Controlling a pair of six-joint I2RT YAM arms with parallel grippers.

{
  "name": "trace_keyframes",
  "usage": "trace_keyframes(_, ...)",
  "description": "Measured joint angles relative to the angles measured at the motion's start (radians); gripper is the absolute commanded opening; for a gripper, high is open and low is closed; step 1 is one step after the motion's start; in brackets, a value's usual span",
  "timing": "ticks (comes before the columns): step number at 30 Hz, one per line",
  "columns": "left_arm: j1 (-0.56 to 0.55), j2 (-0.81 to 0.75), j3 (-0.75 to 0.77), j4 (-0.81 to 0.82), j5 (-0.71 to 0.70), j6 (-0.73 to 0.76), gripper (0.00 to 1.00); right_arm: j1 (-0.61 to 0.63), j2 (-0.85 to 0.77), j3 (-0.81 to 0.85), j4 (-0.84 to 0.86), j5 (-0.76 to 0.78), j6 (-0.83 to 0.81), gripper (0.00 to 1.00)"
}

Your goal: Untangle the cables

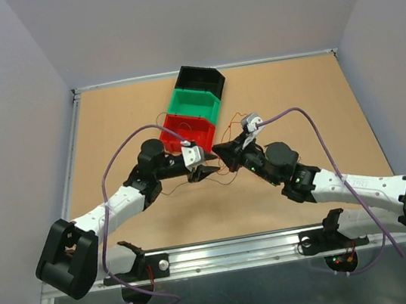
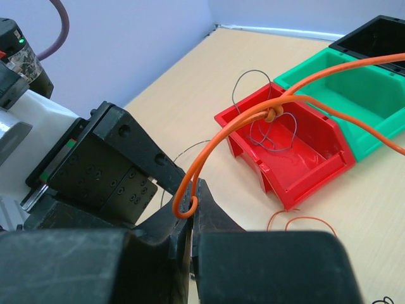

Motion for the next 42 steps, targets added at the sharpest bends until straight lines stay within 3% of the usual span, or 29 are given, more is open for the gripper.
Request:
trace_keyframes(5,-0.010,0.007,0.021,-0.005,0.013,-0.009,0.35,0.000,0.000,0.000,0.000,0.002,0.000,0.01)
trace_keyframes(8,-0.011,0.018,0.031,-0.006,0.015,-0.016,0.17,0.000,0.000,0.000,0.001,0.001,0.000,0.01)
trace_keyframes(9,-0.012,0.019,0.032,-0.006,0.017,-0.018,0.00,0.000,0.001,0.000,0.001,0.001,0.000,0.01)
trace_keyframes(13,-0.018,0.019,0.034,-0.010,0.025,-0.021,0.00,0.000,0.010,0.000,0.011,0.001,0.000,0.03)
trace_keyframes(15,-0.018,0.018,0.034,-0.013,0.027,-0.022,0.00,0.000,0.014,0.000,0.016,0.001,0.000,0.26)
trace_keyframes(16,-0.018,0.018,0.034,-0.018,0.026,-0.021,0.00,0.000,0.017,0.000,0.015,0.002,-0.004,0.46)
trace_keyframes(20,-0.007,-0.013,0.034,-0.052,0.031,-0.015,0.00,0.000,0.034,0.001,0.010,0.022,-0.015,0.62)
trace_keyframes(32,0.106,-0.172,0.034,-0.148,0.112,0.005,0.00,0.000,0.047,0.001,0.016,0.022,-0.022,0.60)
trace_keyframes(37,0.165,-0.178,0.034,-0.149,0.153,-0.014,0.00,0.000,0.045,0.001,0.016,0.013,-0.023,0.52)
trace_keyframes(42,0.206,-0.172,0.049,-0.153,0.206,-0.037,0.00,0.000,0.045,0.001,0.017,0.017,-0.023,0.53)
